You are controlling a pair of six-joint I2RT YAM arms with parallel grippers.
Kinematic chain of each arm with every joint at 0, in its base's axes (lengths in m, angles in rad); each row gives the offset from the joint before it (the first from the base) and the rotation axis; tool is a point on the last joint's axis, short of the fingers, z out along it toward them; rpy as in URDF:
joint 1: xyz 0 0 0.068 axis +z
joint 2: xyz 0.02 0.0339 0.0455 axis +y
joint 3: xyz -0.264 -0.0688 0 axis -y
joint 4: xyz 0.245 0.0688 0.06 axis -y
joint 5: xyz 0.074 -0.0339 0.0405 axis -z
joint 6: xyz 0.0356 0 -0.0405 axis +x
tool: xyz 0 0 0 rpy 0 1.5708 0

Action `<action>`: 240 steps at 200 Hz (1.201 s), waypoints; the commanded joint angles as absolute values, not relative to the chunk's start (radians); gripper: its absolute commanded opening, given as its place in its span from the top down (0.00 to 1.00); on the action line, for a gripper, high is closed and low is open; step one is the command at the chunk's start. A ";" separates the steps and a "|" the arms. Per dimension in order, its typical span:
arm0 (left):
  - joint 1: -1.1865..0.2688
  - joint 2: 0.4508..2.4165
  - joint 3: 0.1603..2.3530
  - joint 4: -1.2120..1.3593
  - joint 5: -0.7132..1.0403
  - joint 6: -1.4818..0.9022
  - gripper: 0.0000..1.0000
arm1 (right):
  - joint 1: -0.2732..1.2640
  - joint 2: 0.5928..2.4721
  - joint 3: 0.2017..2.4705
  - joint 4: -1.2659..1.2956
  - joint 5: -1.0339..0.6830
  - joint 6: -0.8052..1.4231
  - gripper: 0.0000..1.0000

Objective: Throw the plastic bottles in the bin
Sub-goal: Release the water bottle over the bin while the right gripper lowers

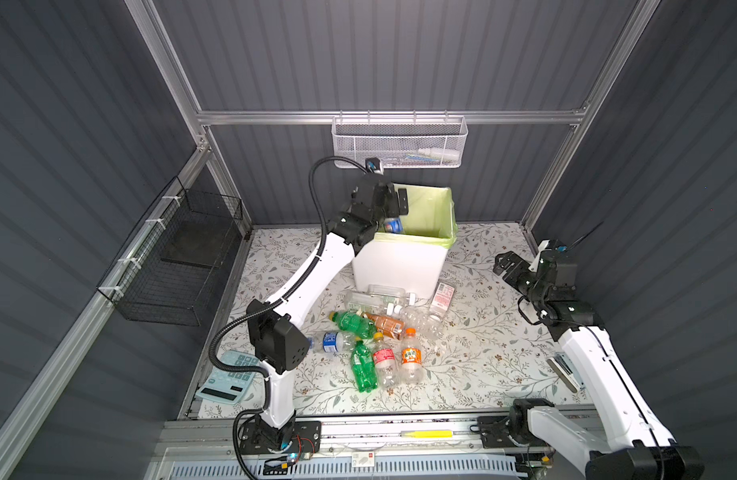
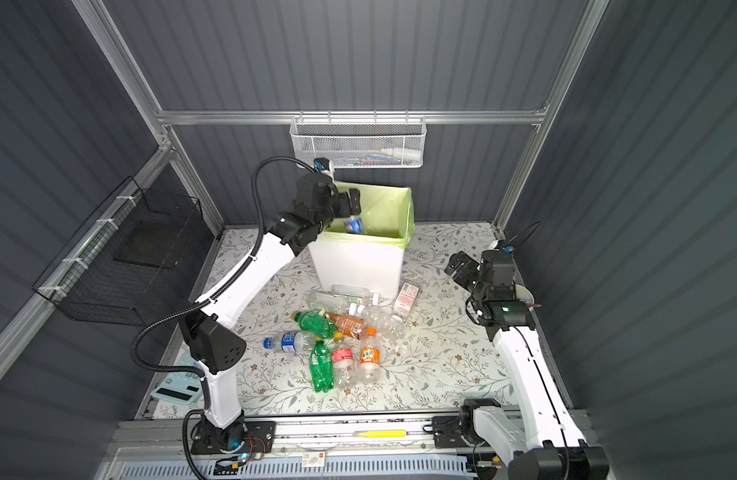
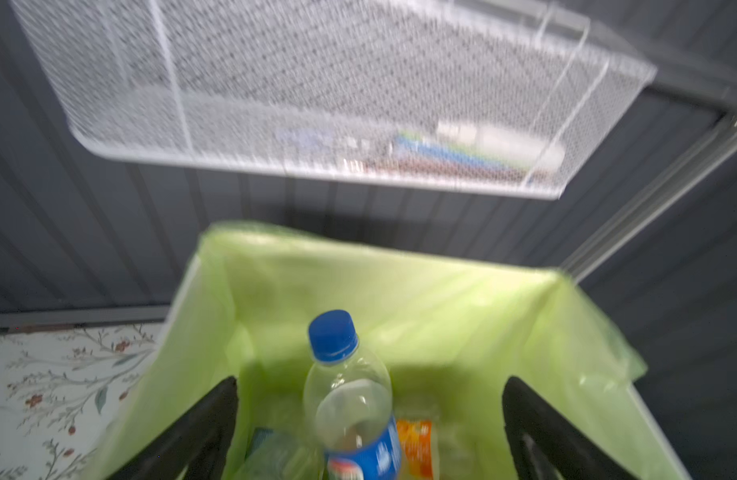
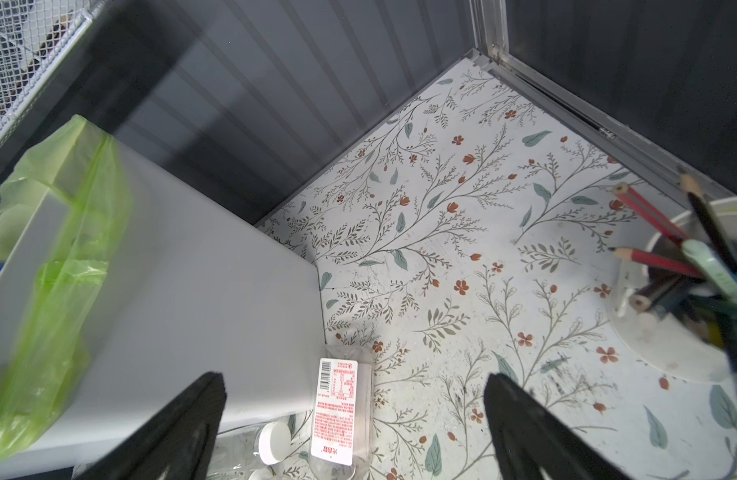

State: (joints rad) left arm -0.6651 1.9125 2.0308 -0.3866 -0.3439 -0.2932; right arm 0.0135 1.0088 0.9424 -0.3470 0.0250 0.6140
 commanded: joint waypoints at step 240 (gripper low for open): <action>-0.528 1.231 1.162 -0.541 -0.710 -0.483 0.00 | 0.275 1.624 1.008 -0.286 -0.043 0.763 0.02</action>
State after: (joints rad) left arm -0.5320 1.2217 1.1893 -0.4694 -0.7036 -0.4278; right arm 0.2729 1.5993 0.9695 -0.2905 -0.0380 0.7795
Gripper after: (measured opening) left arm 0.997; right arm 0.975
